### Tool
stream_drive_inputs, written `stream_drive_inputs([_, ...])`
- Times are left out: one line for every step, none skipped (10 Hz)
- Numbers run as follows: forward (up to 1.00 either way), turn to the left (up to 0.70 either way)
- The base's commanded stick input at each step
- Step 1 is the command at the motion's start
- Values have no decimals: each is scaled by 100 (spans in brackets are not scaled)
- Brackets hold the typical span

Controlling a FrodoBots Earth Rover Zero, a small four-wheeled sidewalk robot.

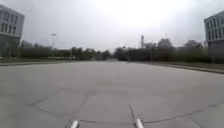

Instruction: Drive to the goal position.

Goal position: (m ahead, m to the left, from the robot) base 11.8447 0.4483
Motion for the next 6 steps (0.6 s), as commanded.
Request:
stream_drive_inputs([100, 0])
stream_drive_inputs([100, 0])
stream_drive_inputs([100, 0])
stream_drive_inputs([100, -3])
stream_drive_inputs([100, -40])
stream_drive_inputs([100, -40])
